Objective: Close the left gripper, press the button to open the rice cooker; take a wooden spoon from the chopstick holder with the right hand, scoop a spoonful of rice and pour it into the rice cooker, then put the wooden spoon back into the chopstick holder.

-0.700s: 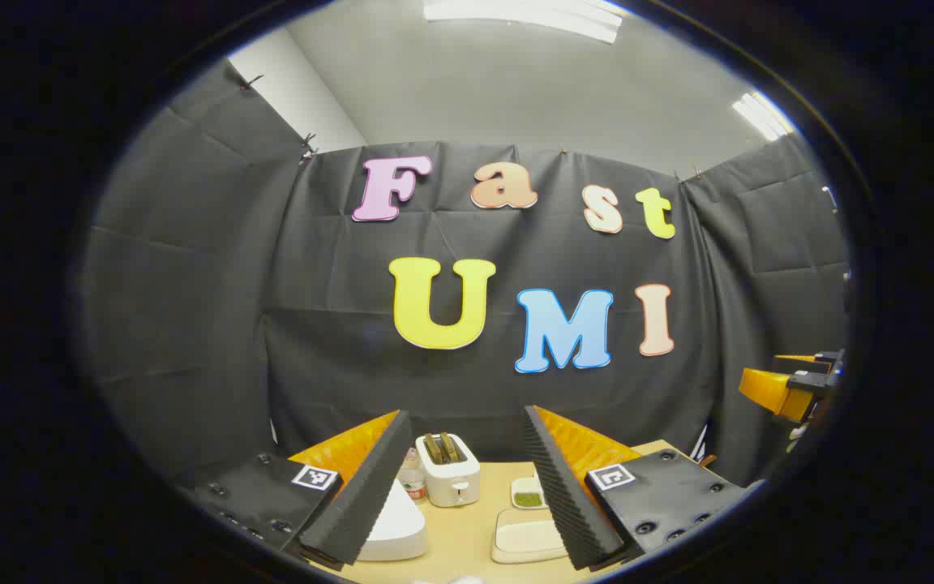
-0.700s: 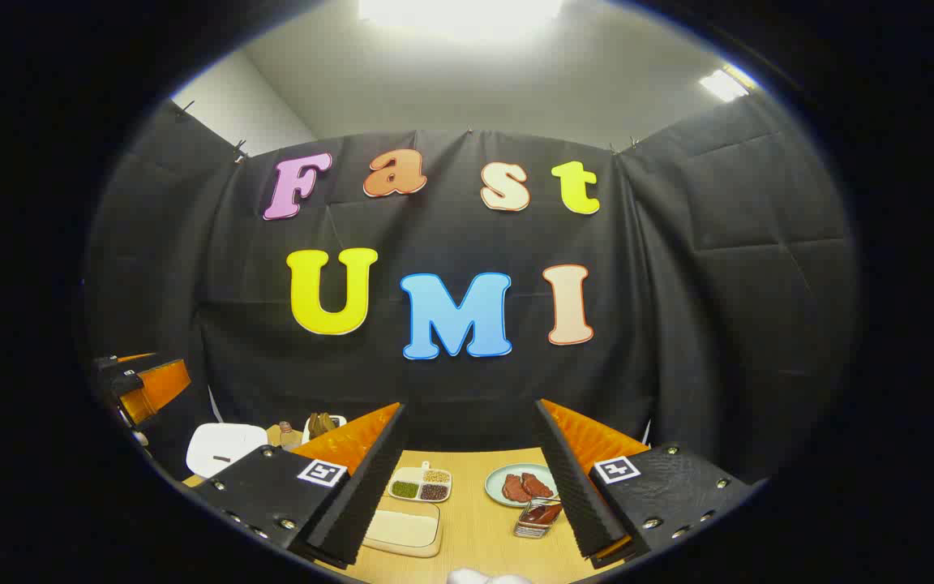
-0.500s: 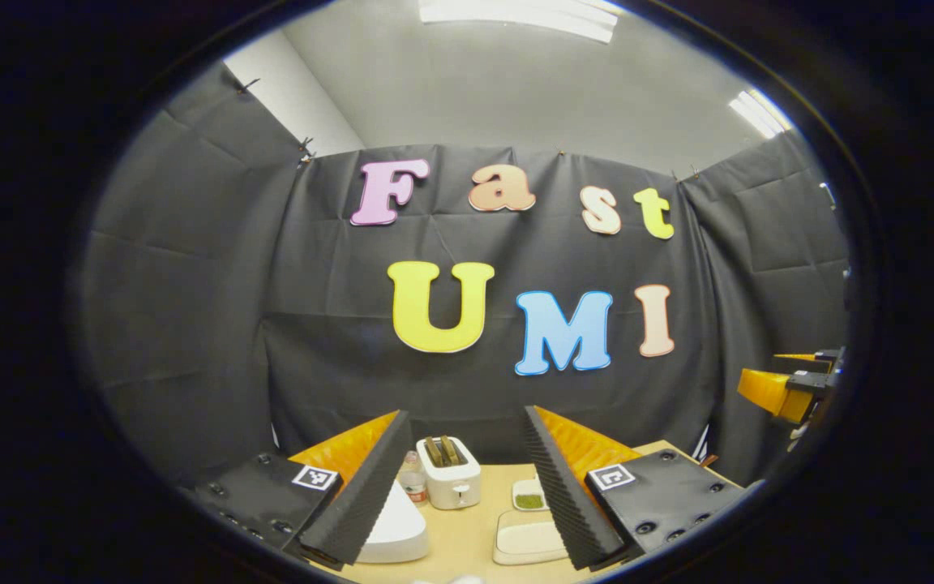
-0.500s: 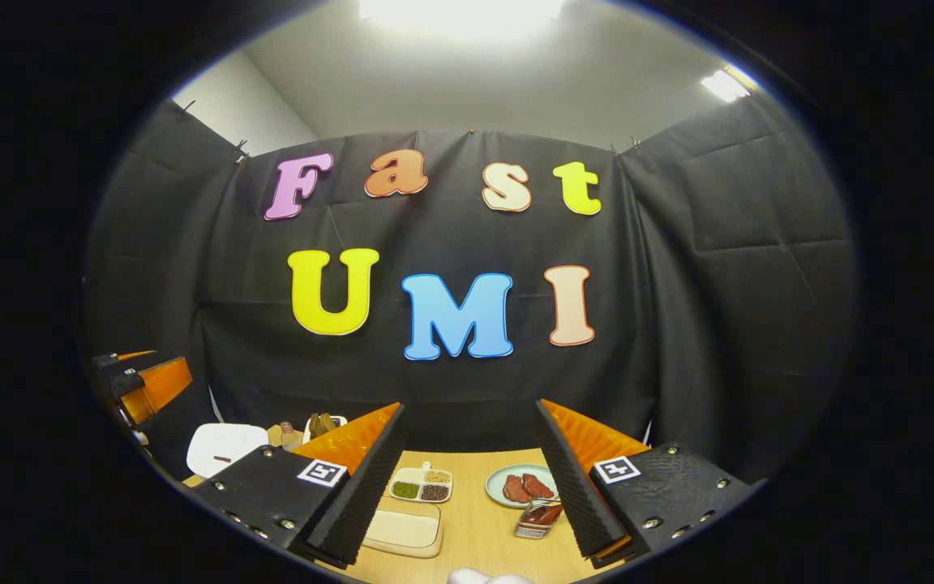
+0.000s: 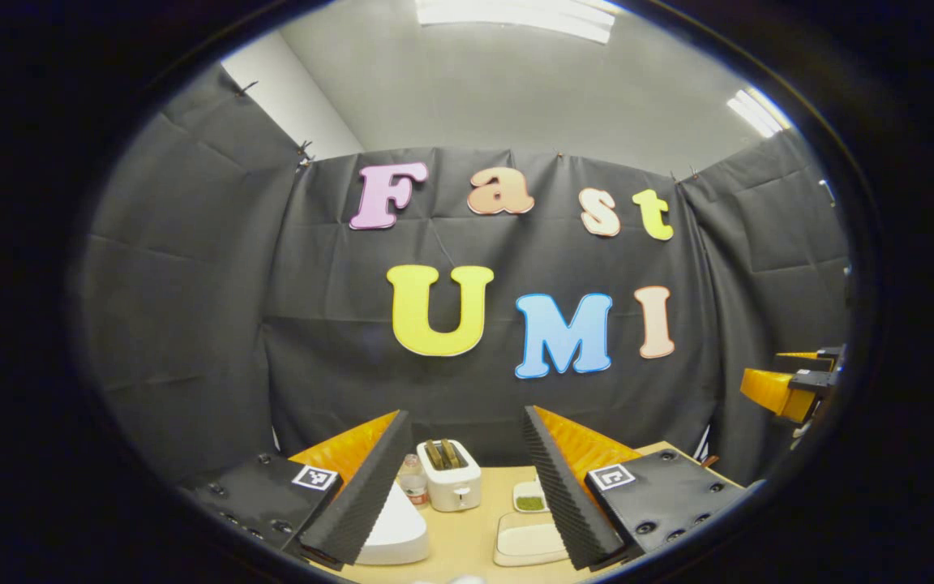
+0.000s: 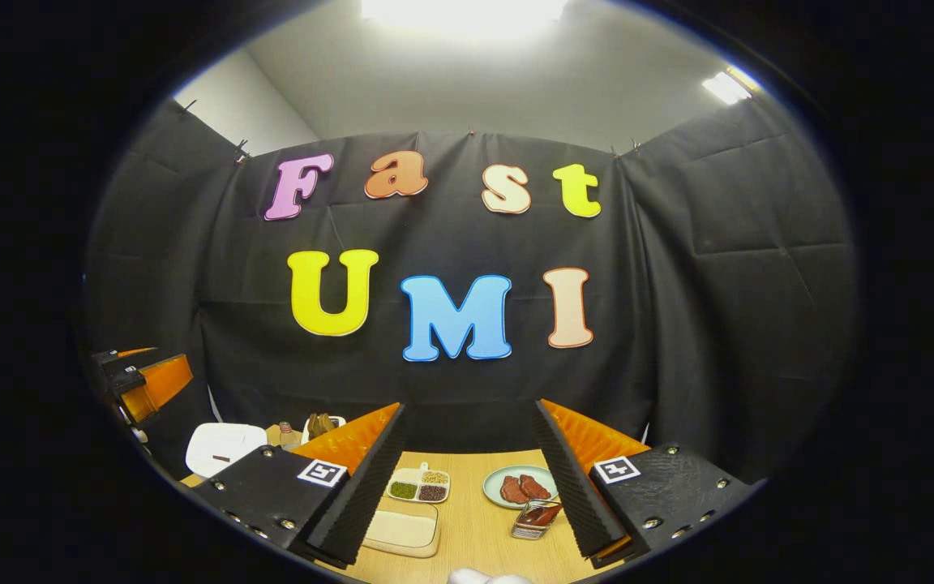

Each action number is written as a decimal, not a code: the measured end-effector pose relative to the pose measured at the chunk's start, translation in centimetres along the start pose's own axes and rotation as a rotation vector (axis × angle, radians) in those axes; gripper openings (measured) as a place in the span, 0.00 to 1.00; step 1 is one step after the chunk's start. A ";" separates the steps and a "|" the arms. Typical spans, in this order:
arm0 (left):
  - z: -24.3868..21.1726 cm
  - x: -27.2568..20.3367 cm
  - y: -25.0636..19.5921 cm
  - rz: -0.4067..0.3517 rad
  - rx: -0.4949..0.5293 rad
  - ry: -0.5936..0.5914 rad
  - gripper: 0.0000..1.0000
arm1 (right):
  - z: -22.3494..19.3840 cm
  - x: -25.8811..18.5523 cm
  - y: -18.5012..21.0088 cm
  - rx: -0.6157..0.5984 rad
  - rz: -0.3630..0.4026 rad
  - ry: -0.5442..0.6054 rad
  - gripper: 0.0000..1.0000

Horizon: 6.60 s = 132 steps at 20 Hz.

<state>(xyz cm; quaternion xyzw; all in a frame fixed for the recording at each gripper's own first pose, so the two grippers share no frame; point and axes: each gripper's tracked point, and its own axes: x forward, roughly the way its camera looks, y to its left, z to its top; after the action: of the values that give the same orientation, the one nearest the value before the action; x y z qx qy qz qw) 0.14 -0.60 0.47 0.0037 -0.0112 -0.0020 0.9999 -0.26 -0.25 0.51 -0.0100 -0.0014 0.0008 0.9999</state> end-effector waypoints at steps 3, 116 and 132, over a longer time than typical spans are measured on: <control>0.1 0.1 0.3 0.005 -0.003 0.000 0.96 | 0.0 0.0 0.1 0.003 0.003 0.001 0.95; -8.4 3.0 -5.1 0.071 0.111 0.065 0.99 | -31.6 10.8 -16.2 0.335 -0.200 0.378 0.98; -11.2 6.6 -8.5 0.094 0.158 0.114 0.98 | -37.0 22.1 -18.6 0.490 -0.173 0.436 0.80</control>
<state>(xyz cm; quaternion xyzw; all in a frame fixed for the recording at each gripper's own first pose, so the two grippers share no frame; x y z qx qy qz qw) 6.94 -9.09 -10.65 0.0821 0.0455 0.0461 0.9945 21.93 -19.56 -36.01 0.2308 0.2120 -0.0861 0.9457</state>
